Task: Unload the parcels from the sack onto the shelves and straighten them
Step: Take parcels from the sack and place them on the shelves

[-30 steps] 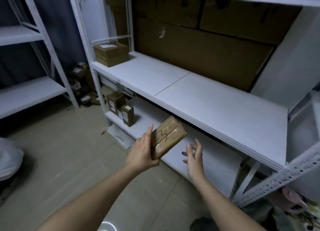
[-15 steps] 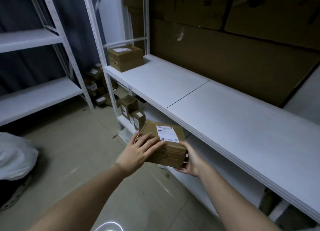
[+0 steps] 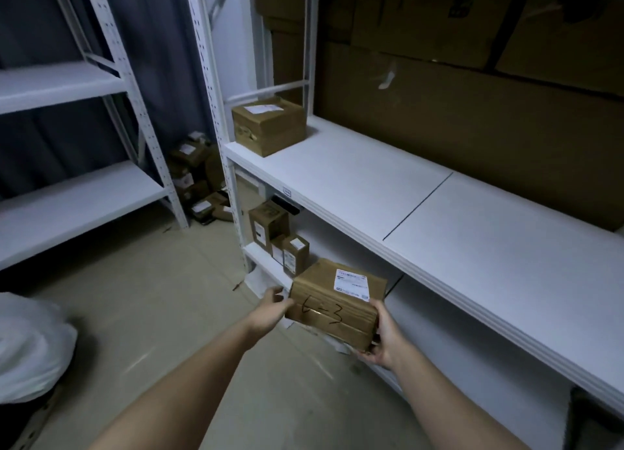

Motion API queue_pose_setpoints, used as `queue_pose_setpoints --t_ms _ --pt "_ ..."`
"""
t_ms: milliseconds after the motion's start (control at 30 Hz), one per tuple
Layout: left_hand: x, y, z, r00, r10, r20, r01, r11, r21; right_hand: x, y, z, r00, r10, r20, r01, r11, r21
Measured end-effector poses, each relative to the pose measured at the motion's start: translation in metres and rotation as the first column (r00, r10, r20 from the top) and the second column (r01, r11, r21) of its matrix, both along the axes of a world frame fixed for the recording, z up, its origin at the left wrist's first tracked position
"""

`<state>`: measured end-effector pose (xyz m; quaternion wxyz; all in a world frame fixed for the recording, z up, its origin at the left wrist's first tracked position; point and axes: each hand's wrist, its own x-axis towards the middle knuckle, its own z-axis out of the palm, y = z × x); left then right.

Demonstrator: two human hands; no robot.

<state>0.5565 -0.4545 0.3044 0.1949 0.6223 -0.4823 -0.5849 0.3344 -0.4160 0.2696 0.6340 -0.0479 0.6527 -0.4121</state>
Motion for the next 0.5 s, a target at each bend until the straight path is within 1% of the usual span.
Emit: queue_pose_setpoints --t_ms 167,267,500 --pt "0.058 -0.050 -0.001 0.987 -0.160 0.033 0.157 0.983 0.091 0.072 -0.025 -0.015 0.990 -0.139 0.011 0.138 0.989 0.053" --pt "0.082 -0.075 0.000 0.978 -0.205 0.027 0.200 0.972 0.126 0.103 -0.035 -0.016 0.982 -0.186 0.025 0.184 0.980 0.077" --pt "0.104 -0.126 -0.015 0.955 -0.297 0.024 0.290 0.945 0.152 0.132 -0.066 -0.030 0.960 -0.279 -0.002 0.278 0.957 0.080"
